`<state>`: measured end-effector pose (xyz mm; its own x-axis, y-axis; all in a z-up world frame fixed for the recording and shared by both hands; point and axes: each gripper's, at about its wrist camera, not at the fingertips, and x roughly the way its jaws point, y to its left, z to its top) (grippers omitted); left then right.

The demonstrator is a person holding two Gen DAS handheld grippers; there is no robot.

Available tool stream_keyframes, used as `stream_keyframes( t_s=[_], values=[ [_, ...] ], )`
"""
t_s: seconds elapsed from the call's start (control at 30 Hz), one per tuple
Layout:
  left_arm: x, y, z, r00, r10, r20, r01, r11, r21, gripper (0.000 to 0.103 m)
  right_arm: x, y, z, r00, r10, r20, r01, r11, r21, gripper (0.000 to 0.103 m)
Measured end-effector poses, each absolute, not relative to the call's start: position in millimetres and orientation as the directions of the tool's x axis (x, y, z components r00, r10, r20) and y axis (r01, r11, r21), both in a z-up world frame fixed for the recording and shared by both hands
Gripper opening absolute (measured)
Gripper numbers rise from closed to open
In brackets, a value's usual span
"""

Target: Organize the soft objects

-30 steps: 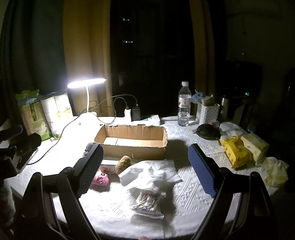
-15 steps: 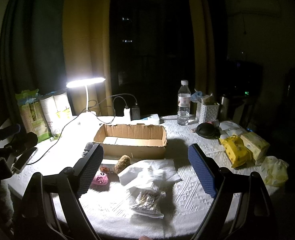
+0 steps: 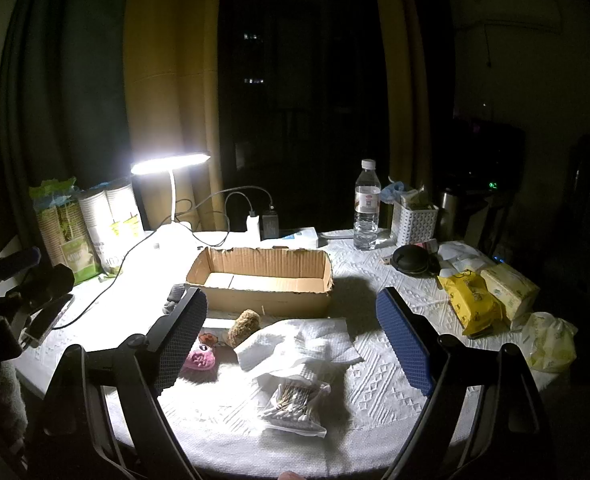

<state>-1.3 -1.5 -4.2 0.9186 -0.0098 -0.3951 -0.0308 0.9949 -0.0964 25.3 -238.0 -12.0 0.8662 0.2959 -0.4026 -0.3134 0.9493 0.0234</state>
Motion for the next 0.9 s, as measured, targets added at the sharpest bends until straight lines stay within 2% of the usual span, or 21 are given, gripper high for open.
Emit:
stream_keyframes(
  t_s=[0.9],
  values=[
    [-2.1,-0.9,-4.2,0.919,-0.010,-0.395,-0.031,0.995,-0.099,0.102,26.8,-237.1,-13.4,0.866,0.295,-0.405,-0.313,0.949,0.021,0.089]
  ],
)
